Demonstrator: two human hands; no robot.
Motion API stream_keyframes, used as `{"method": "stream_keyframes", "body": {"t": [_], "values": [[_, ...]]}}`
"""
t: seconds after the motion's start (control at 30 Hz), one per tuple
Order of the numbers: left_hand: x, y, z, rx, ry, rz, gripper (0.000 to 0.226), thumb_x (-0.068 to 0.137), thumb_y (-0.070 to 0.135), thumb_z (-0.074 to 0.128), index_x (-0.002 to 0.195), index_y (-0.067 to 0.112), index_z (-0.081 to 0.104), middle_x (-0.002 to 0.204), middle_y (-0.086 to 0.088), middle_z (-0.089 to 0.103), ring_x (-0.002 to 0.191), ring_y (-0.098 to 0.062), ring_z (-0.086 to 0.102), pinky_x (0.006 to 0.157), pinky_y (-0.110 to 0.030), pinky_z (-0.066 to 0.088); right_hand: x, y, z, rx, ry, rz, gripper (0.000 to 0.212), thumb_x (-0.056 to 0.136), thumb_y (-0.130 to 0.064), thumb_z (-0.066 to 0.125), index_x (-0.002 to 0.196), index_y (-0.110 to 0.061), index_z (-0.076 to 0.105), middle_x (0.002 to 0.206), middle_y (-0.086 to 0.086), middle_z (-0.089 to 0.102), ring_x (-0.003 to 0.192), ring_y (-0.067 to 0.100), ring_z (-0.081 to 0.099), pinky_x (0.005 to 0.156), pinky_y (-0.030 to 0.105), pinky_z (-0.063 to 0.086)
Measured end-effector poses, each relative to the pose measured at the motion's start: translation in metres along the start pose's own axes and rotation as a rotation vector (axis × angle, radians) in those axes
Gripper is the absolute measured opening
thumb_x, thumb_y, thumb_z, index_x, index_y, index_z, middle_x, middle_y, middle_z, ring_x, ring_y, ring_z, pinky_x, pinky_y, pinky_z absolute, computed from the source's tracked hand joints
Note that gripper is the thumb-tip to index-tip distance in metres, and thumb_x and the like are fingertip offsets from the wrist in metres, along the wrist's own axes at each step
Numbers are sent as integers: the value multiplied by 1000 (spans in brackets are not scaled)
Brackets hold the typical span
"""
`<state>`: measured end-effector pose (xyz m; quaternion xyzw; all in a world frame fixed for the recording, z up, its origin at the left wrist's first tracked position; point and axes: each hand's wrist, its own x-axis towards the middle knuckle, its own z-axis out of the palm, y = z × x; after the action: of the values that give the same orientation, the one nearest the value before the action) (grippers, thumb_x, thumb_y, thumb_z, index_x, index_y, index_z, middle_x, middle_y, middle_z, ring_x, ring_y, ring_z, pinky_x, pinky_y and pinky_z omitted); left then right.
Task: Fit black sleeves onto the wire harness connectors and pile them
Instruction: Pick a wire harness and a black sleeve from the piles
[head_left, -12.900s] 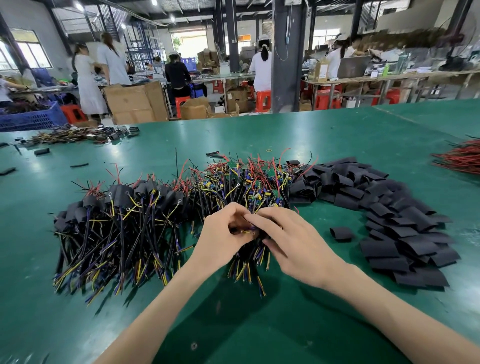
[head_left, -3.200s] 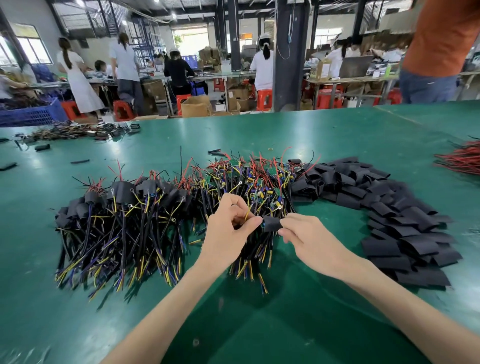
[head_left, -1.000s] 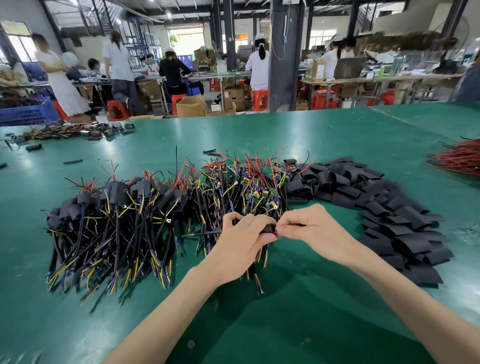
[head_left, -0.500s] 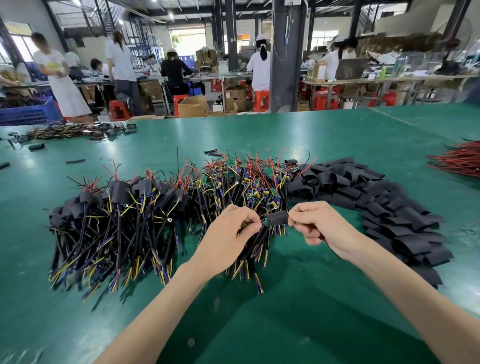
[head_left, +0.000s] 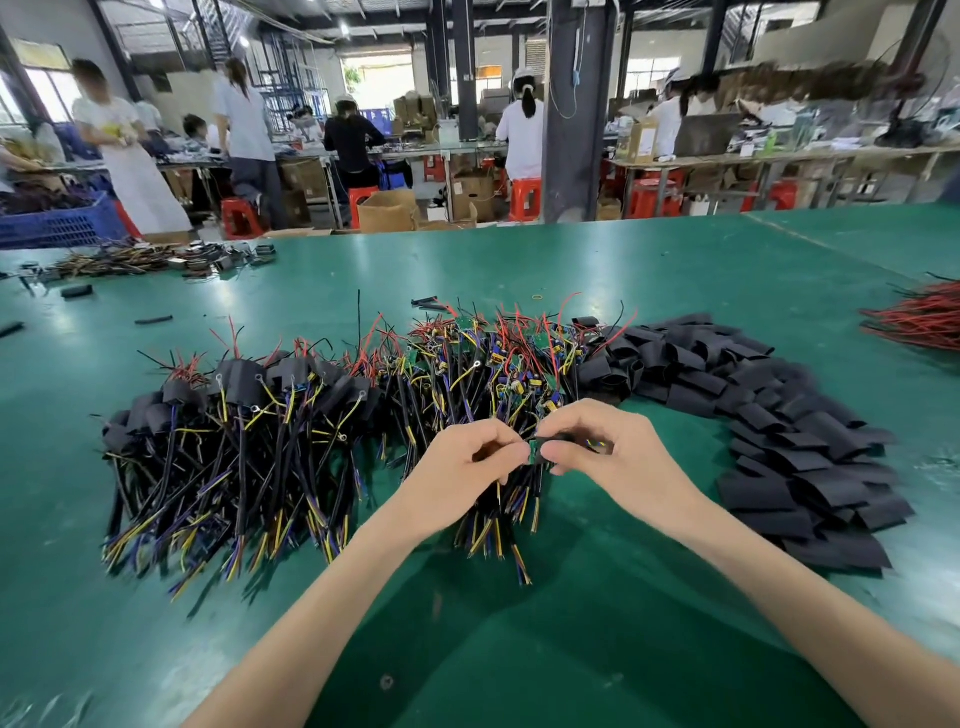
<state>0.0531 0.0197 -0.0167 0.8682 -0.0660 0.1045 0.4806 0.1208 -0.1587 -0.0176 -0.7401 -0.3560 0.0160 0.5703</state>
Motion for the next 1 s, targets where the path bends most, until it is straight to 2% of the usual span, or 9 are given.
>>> {"method": "stream_keyframes", "body": {"t": [0.1, 0.2, 0.33, 0.47, 0.63, 0.77, 0.9, 1.0], "values": [[0, 0, 1, -19, -6, -10, 15, 92, 18, 59, 78, 23, 63, 55, 17, 52, 54, -3, 40, 55, -13, 33, 1, 1, -1, 92, -37, 83, 12, 80, -5, 70, 79, -17, 68, 77, 3, 69, 58, 23, 66, 66, 24, 51], [-1, 1, 2, -52, -16, -12, 15, 92, 17, 60, 78, 19, 64, 59, 13, 51, 56, -7, 39, 56, -16, 33, 0, -1, 0, 169, -29, 109, 16, 80, -1, 69, 74, -16, 70, 74, 3, 67, 55, 23, 60, 57, 33, 54], [-1, 4, 5, -112, -16, -31, 17, 90, 16, 61, 74, 20, 65, 61, 4, 50, 56, -12, 37, 54, -19, 31, -1, -1, 4, 302, -18, 190, 25, 80, 4, 66, 68, -18, 70, 69, 1, 65, 65, 15, 61, 56, 29, 54], [-1, 5, 5, -148, -5, -42, 20, 90, 13, 61, 73, 22, 65, 66, -2, 54, 62, -15, 42, 60, -25, 35, 0, -2, 6, 510, 2, 360, 23, 79, 5, 65, 66, -14, 70, 67, 5, 63, 62, 15, 62, 58, 27, 54], [0, 4, 9, -133, 0, -63, 21, 90, 15, 61, 71, 24, 64, 60, 4, 50, 59, -13, 39, 58, -25, 33, 0, 0, 8, 658, -8, 525, 21, 81, 3, 62, 65, -11, 68, 65, 3, 61, 61, 13, 60, 56, 27, 54], [0, 0, 12, -111, 14, -81, 22, 89, 16, 61, 70, 25, 63, 59, 6, 51, 57, -14, 38, 58, -27, 32, 0, 1, 13, 507, 1, 498, 17, 90, 0, 55, 74, -4, 60, 65, 6, 58, 60, 15, 60, 53, 29, 54], [-2, 0, 13, -82, 6, -72, 19, 90, 17, 61, 72, 24, 63, 60, 8, 53, 56, -11, 39, 58, -25, 34, -1, 1, 15, 275, -23, 466, 20, 95, -1, 47, 76, -5, 49, 71, 14, 53, 58, 22, 60, 55, 36, 56], [-2, 1, 14, -79, -4, -59, 17, 90, 15, 61, 75, 20, 64, 63, 5, 54, 59, -11, 42, 61, -27, 37, 0, 0, 11, 327, -95, 525, 25, 97, 3, 40, 74, -6, 44, 70, 14, 51, 57, 22, 60, 57, 35, 56]]}}
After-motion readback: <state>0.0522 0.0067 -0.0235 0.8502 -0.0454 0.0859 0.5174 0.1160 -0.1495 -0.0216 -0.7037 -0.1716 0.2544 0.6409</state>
